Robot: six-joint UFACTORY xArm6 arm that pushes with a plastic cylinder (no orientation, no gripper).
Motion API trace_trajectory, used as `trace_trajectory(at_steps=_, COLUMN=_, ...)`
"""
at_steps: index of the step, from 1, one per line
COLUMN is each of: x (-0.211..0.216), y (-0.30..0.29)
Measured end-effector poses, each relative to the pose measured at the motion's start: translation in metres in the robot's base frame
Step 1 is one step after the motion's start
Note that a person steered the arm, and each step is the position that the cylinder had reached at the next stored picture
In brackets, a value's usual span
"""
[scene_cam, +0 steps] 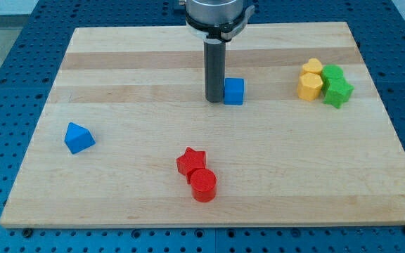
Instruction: Slide the blue cube towards the yellow hexagon
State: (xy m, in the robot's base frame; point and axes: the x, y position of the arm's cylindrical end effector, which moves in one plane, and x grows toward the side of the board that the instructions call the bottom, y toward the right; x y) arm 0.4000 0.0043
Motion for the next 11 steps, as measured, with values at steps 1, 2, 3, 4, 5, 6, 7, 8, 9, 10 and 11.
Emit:
trace_trajectory(at_steps=1, x=0.003, y=0.021)
trace_trajectory(at_steps=2, x=0.023, y=0.071)
trace_trajectory(at_steps=3, x=0.044, y=0.120)
trace_trajectory(at_steps=4, x=0.048, y=0.126)
trace_trajectory(at_steps=5, x=0.048, y=0.078)
trace_trajectory(at_steps=6, x=0.048, y=0.020)
trace_trajectory(at_steps=7, x=0.048, y=-0.022)
trace_trajectory(at_steps=8, x=0.014, y=-0.005)
trace_trajectory(at_steps=9, x=0.006, y=0.020)
trace_trajectory(at_steps=10, x=-0.002, y=0.054)
trace_trajectory(at_steps=11, x=-0.002, y=0.060)
